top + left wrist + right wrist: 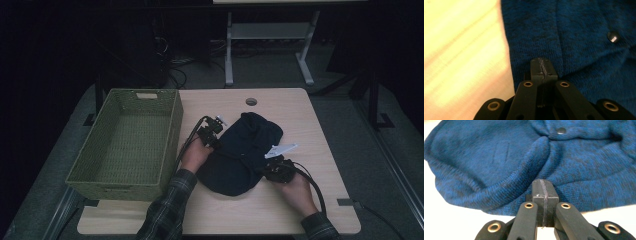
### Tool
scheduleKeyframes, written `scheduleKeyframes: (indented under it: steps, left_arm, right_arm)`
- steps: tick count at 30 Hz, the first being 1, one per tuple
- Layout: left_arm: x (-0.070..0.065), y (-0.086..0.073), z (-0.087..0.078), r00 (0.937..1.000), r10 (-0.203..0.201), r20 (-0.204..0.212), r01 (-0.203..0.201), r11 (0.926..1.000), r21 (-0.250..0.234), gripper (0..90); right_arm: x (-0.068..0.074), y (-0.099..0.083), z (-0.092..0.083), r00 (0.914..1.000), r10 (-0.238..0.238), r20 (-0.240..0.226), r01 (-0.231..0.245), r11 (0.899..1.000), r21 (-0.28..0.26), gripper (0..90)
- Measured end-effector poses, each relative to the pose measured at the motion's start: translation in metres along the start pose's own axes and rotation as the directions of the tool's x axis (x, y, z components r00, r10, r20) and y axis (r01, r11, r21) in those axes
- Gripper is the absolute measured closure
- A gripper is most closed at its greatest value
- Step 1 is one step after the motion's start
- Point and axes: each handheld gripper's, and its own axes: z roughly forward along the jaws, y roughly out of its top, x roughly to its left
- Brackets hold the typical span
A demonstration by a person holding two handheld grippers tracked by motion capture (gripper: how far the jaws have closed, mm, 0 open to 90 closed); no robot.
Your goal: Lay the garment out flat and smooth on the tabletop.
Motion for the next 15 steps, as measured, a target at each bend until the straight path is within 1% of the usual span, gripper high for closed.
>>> scheduleKeyframes:
  steps: [1,2,4,7,8,9,10,15]
  left_arm:
    - [-0.001,-0.003,-0.001,0.9999,0.000,0.012,0.000,1.0000,-0.001,90.0]
    - [-0.003,-0.006,-0.002,0.9998,0.000,0.017,0.000,1.0000,-0.002,90.0]
    - [-0.007,-0.011,-0.004,0.9996,0.004,0.029,-0.004,1.0000,-0.002,90.0]
    - [-0.015,-0.018,-0.007,0.9991,0.019,0.038,-0.019,0.9998,0.004,90.0]
    - [-0.018,-0.021,-0.008,0.9989,0.025,0.039,-0.025,0.9997,0.004,90.0]
    - [-0.024,-0.027,-0.010,0.9984,0.037,0.043,-0.037,0.9993,0.008,90.0]
    - [-0.024,-0.027,-0.010,0.9984,0.037,0.043,-0.037,0.9993,0.008,90.0]
    - [-0.037,-0.041,-0.016,0.9962,0.057,0.066,-0.058,0.9982,0.012,90.0]
  right_arm:
    - [-0.001,-0.001,-0.001,1.0000,0.006,0.004,-0.006,1.000,-0.001,89.8]
    - [-0.002,-0.002,-0.003,1.0000,0.001,0.009,-0.001,1.000,0.008,89.8]
    - [-0.003,-0.004,-0.006,0.9998,0.009,0.018,-0.009,1.000,0.013,89.8]
    - [-0.004,-0.006,-0.009,0.9996,0.012,0.026,-0.012,1.000,0.015,89.8]
    - [-0.004,-0.007,-0.010,0.9995,0.003,0.033,-0.004,1.000,0.022,89.8]
    - [-0.004,-0.008,-0.011,0.9991,0.000,0.041,-0.001,1.000,0.024,89.8]
    - [-0.004,-0.008,-0.011,0.9991,0.000,0.041,-0.001,1.000,0.024,89.8]
    - [-0.005,-0.008,-0.013,0.9985,0.002,0.055,-0.004,1.000,0.028,89.8]
